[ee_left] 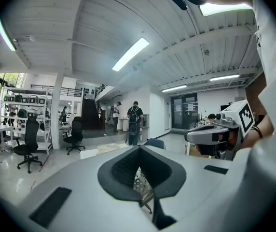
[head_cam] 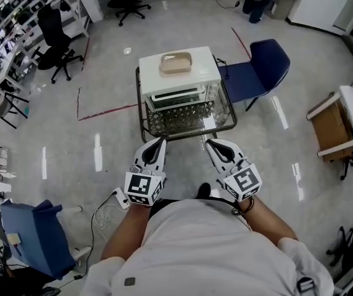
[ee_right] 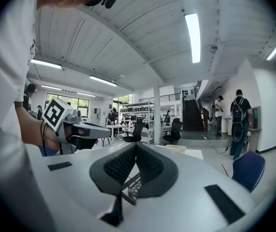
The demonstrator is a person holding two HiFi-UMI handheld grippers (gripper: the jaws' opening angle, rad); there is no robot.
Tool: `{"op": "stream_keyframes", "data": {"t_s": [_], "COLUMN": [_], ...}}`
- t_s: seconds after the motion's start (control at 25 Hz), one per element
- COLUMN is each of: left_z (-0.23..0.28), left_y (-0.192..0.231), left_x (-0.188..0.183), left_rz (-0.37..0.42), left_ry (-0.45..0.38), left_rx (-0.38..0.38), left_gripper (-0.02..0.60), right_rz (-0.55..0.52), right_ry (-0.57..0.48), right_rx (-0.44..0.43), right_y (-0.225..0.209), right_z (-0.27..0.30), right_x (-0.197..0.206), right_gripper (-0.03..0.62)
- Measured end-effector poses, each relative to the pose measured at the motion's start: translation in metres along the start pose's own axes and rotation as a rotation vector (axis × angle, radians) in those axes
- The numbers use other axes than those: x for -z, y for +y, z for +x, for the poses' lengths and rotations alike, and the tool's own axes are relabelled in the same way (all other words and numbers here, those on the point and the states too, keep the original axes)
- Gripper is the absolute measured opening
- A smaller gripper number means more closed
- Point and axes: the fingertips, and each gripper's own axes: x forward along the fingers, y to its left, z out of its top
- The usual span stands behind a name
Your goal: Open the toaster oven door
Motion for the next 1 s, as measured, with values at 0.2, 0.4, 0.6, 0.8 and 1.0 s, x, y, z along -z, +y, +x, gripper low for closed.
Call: {"op": "stream_keyframes", "data": {"t_s": [0.2, 0.4, 0.6, 0.8, 1.0], "left_z": [0.036, 0.054, 0.077, 0.098, 0.121], "left_y": [-0.023, -0.036, -0.033, -0.016, 0.01], "left_x": [-0.008, -0.022, -0.02, -0.004, 0.012], "left_rz": [0.024, 0.056, 0.084, 0.083, 0.072], "left_ry": [0.016, 0.007, 0.017, 0.046, 0.082], "left_rx": [0.014, 0.038, 0.044, 0.045, 0.062], "left_gripper": [0.017, 0.017, 0.017, 0.016, 0.017], "right_rz": [0.012, -0.023, -0.06, -0.09, -0.102], "right_ry": [-0.015, -0.031, -0.018, 0.02, 0.065], "right_rx": [0.005, 0.028, 0.043, 0.026, 0.0], "right_y": [-0.041, -0.065, -0.083, -0.095, -0.104], "right_z": [-0.01, -0.015, -0.006, 0.015, 0.052], "right_x": [-0.001, -0.005, 0.001, 0.006, 0.015], "right_gripper": [0.018, 0.018, 0.018, 0.018, 0.018]}}
